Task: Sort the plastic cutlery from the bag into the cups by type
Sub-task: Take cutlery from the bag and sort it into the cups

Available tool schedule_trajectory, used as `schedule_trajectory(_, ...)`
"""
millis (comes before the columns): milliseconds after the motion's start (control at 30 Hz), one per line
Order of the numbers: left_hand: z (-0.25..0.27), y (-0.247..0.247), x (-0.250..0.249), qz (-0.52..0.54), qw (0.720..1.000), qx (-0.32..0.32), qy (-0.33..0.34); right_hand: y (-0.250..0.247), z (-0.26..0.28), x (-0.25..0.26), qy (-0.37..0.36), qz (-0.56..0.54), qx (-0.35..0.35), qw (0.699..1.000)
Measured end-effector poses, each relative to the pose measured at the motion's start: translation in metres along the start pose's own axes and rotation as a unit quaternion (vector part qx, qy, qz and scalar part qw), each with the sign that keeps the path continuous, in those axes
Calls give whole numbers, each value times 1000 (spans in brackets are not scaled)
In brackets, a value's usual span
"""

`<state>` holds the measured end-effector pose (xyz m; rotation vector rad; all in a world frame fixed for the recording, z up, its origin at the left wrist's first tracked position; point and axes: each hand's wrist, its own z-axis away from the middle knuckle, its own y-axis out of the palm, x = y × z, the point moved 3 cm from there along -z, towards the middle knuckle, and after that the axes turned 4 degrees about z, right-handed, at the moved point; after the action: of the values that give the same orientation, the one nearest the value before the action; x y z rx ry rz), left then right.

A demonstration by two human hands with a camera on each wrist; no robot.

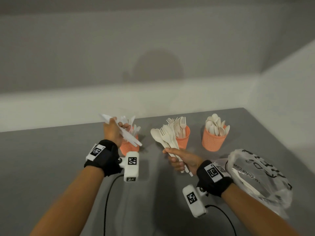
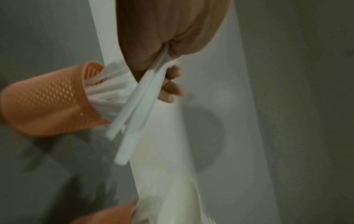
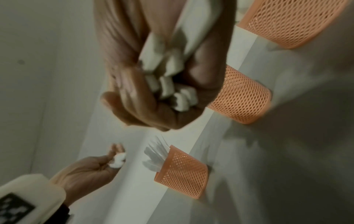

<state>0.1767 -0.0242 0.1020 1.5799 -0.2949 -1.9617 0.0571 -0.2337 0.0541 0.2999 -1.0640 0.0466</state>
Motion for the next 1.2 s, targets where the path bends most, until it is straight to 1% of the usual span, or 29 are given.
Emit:
schedule_trajectory(67, -12, -1, -17, -54, 996, -29, 69, -3, -6, 1, -7, -12, -29, 999)
schedule_trajectory(133, -19, 4, -34, -103, 984, -46, 137, -3, -12, 4, -15, -26, -52, 998)
schedule_trajectory(200, -25, 11, -46, -100, 978, -50, 175, -3, -17, 9, -25, -32, -66, 997)
schedule_trajectory(267, -31, 16, -47, -105, 973, -41, 201, -3, -20, 14, -36, -26, -70, 997)
schedule_trajectory(367, -41, 15, -31, -185, 958, -17, 218, -4, -26, 17, -46, -45, -77, 995)
schedule_trajectory(467, -50, 2, -5, -280, 934, 4, 224, -3, -30, 18, -48, -51, -92, 993)
schedule_trajectory(533, -55, -8, 12, -320, 917, 19, 236, -3, -30, 18, -44, -39, -103, 993)
schedule_trajectory(600, -57, -14, 22, -349, 899, 39, 263, -4, -31, 16, -40, -31, -110, 993)
schedule_trajectory(667, -56, -15, 22, -405, 863, 54, 298, -3, -33, 15, -38, -31, -117, 992)
schedule_trajectory(733, -56, -15, 19, -463, 816, 78, 337, -2, -34, 15, -37, -31, -121, 991)
schedule_trajectory(833, -55, -15, 17, -559, 710, 97, 418, -1, -35, 16, -37, -37, -122, 991)
schedule_trajectory(867, -53, -16, 18, -582, 682, 95, 432, -1, -35, 16, -38, -37, -125, 991)
schedule_trajectory(900, -51, -16, 18, -600, 668, 92, 430, -1, -35, 16, -40, -37, -128, 990)
schedule_trajectory(1000, -47, -17, 23, -651, 641, 96, 396, -1, -35, 15, -37, -38, -139, 989)
schedule_trajectory(1067, -44, -15, 21, -663, 636, 88, 385, -1, -35, 14, -38, -40, -139, 989)
schedule_trajectory(1100, -40, -11, 17, -656, 644, 76, 386, -1, -34, 14, -41, -42, -137, 989)
schedule_trajectory(1167, -26, 1, 5, -606, 674, 55, 419, -2, -33, 14, -51, -45, -135, 988)
schedule_trajectory(1200, -15, 10, 0, -568, 697, 59, 434, -2, -32, 13, -58, -46, -136, 988)
